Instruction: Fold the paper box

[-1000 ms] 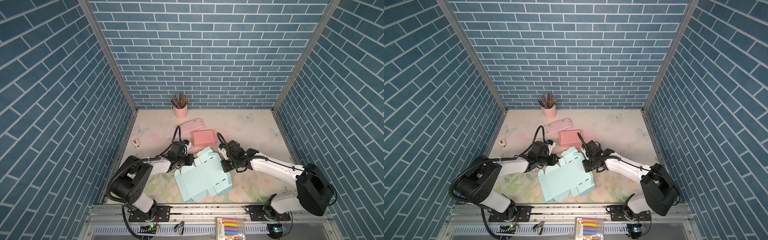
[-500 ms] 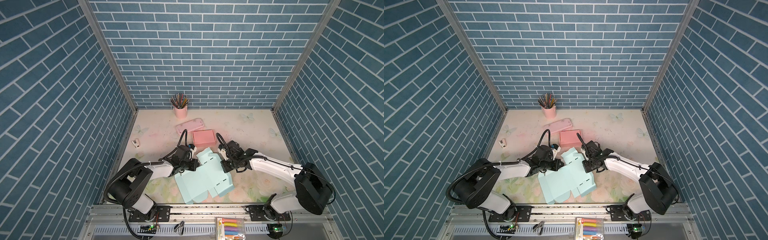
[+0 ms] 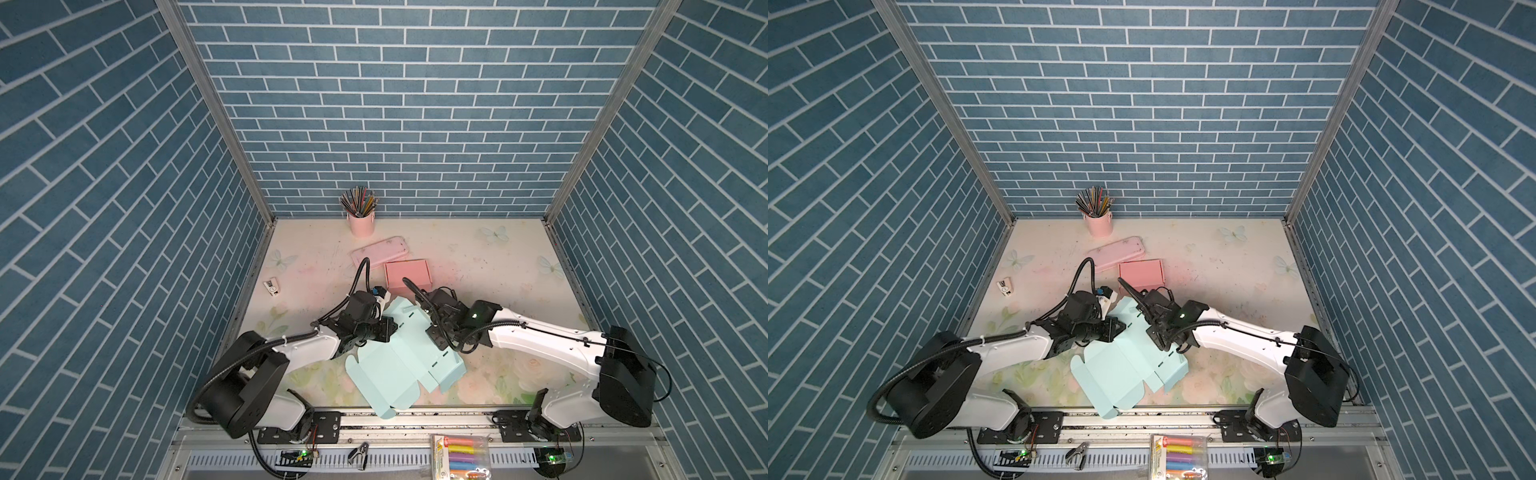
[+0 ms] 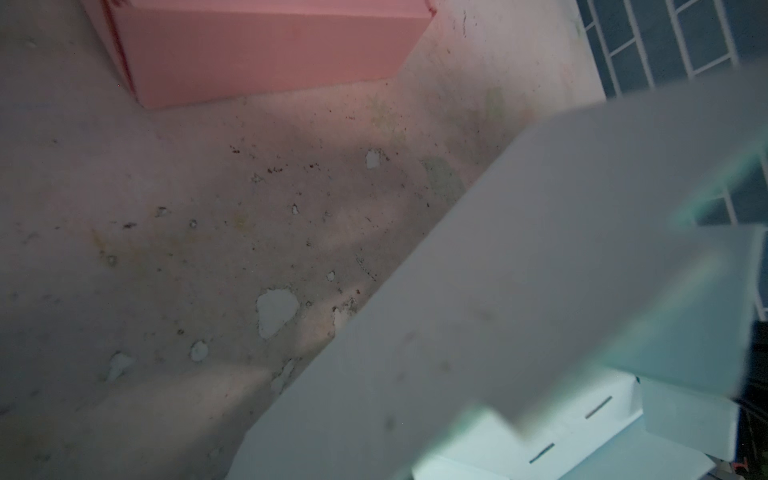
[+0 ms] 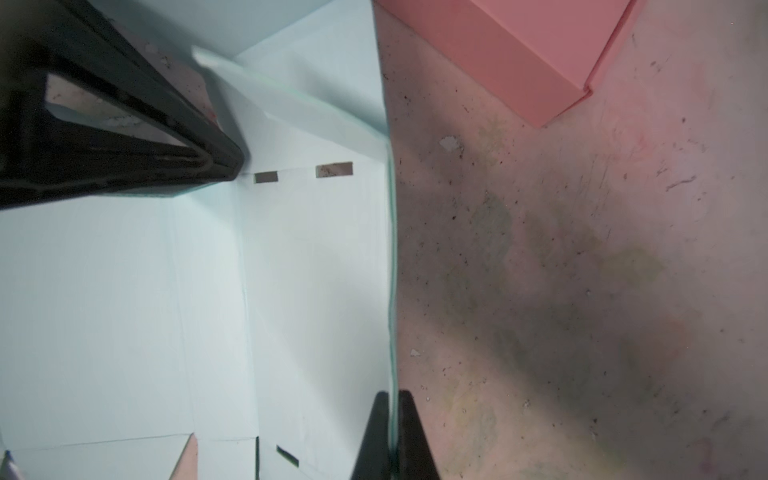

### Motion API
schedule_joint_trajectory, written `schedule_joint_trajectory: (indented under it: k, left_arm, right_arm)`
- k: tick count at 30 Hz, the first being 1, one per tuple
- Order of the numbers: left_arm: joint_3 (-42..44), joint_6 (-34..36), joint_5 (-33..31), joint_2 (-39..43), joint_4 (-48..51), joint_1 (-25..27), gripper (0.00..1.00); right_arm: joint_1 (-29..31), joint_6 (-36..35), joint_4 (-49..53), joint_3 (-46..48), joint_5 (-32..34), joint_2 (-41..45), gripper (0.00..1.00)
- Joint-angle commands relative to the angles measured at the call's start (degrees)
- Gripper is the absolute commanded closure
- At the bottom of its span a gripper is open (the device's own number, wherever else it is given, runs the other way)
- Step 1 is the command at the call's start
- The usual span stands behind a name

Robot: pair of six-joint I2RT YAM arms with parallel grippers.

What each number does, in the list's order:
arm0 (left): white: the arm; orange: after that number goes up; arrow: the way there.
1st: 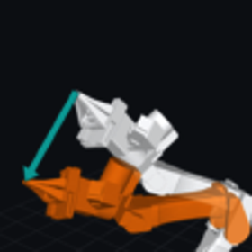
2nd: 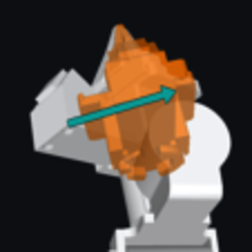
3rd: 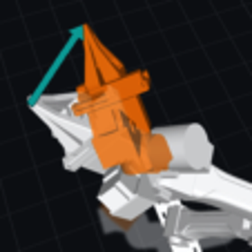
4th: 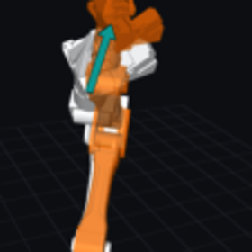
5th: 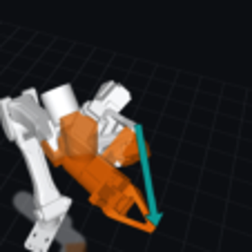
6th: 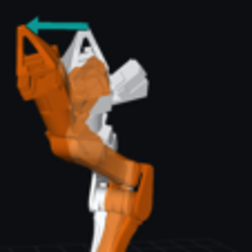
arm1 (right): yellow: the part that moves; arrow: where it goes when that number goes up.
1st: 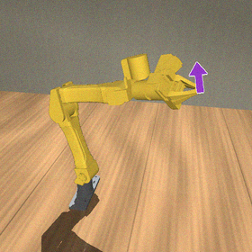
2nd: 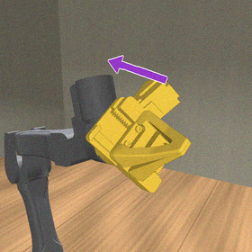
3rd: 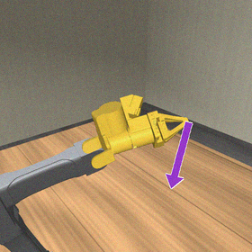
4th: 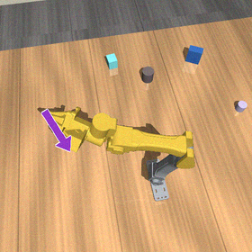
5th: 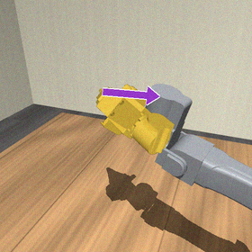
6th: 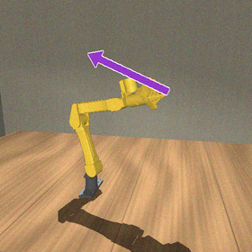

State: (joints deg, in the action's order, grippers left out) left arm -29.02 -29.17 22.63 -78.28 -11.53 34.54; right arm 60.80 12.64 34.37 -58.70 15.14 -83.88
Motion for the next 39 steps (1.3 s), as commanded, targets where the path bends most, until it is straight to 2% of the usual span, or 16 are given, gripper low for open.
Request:
schedule_joint_trajectory:
  k: [1, 6, 9, 15, 19, 27, 32, 39]
  left_arm:
    - [2.2, -1.2, -0.6, 5.7, 1.2, -3.0, 1.00]
    - [3.2, -1.4, 0.3, 12.7, 2.5, -7.6, 1.00]
    - [2.2, -1.2, 0.8, 13.5, 2.7, -9.7, 1.00]
    - [-2.3, -3.8, 2.7, 8.1, -0.4, -14.4, 0.99]
    - [-6.6, -3.2, 3.2, 1.0, 0.2, -16.6, 0.98]
    - [-9.4, -2.0, 6.7, -9.3, -5.5, -15.8, 0.98]
    - [-11.8, -0.1, 8.6, -13.6, -7.3, -12.9, 0.97]
    - [-12.1, 0.2, 11.7, -15.6, -9.1, -10.4, 0.95]
  right_arm:
    - [2.2, -3.5, 3.5, -1.4, 9.8, -1.3, 1.00]
    - [3.2, -5.1, 2.5, -1.0, 13.2, 0.5, 1.00]
    - [3.4, -7.7, 0.2, 0.4, 14.7, 2.5, 1.00]
    - [4.8, -11.3, 0.8, -0.2, 22.3, 0.6, 1.00]
    - [5.6, -12.9, 2.0, -1.4, 26.2, -3.1, 1.00]
    - [6.3, -14.1, -0.8, -0.9, 28.5, -5.6, 1.00]
    - [7.0, -16.8, -4.0, 1.3, 30.5, -5.6, 1.00]
    - [8.4, -21.2, -8.1, 3.6, 32.5, -5.5, 1.00]
